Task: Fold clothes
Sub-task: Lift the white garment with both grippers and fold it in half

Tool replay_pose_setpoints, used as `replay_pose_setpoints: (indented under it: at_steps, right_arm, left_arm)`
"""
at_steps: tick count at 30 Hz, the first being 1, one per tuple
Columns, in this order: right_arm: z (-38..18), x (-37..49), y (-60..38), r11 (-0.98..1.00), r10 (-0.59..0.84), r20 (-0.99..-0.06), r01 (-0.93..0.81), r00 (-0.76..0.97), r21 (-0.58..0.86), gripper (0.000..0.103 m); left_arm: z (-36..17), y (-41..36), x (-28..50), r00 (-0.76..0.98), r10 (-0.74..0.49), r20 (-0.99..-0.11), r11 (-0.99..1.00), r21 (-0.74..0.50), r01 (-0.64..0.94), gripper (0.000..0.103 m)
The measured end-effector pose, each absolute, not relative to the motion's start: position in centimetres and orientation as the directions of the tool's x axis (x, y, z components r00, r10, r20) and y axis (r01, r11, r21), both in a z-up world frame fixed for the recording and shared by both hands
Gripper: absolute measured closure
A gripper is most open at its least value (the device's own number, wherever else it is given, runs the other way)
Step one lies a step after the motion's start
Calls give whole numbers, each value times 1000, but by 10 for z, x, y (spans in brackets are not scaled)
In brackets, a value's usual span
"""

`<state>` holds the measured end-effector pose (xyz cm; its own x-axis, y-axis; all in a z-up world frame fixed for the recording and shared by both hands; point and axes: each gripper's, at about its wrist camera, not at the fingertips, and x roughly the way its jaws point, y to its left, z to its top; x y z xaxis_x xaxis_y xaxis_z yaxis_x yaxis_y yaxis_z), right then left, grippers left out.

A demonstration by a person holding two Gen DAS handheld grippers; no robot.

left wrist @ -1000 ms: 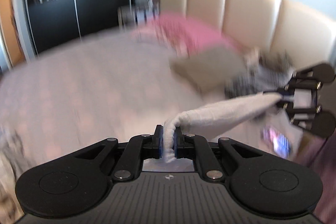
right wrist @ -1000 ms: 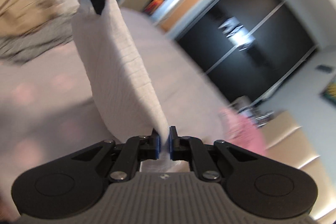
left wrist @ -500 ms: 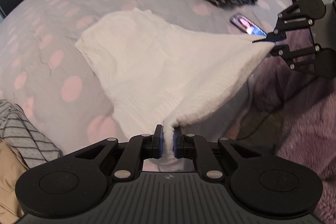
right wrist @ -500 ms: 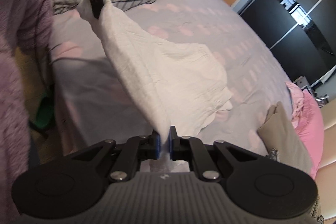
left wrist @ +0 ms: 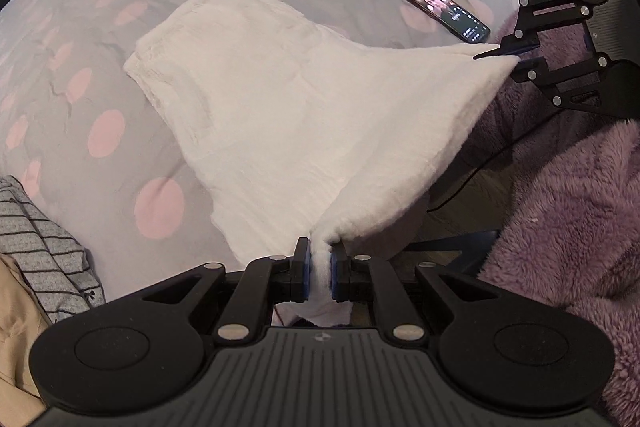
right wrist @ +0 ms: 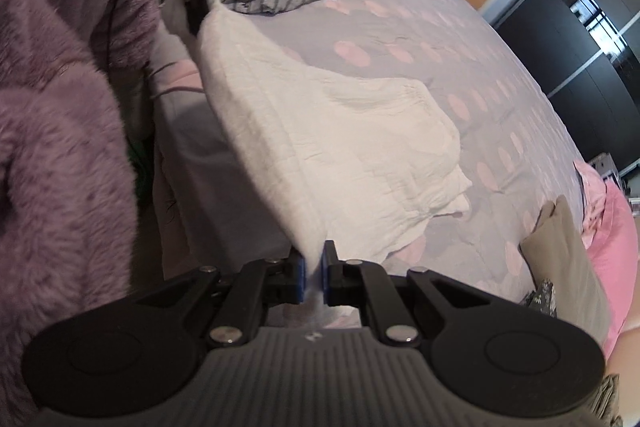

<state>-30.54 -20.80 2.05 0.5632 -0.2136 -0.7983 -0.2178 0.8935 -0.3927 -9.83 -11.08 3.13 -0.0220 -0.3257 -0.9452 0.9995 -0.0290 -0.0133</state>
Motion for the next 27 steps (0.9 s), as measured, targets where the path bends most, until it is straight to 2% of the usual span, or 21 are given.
replay_pose_setpoints:
  at_steps: [14, 22, 27]
  right_arm:
    - [15, -277, -226, 890, -257, -800, -190, 542, -415, 94]
    - [27, -246, -257, 856, -345, -723, -116, 598, -504, 94]
    - [40, -210, -291, 851, -406, -665, -6, 627, -525, 94]
  left_arm:
    - [22, -134, -69, 4, -350, -937, 19, -3, 1000, 96]
    - [46, -161, -35, 81, -447, -891, 93, 44, 995, 96]
    - [58, -193, -6, 162, -510, -845, 169, 86, 982, 95]
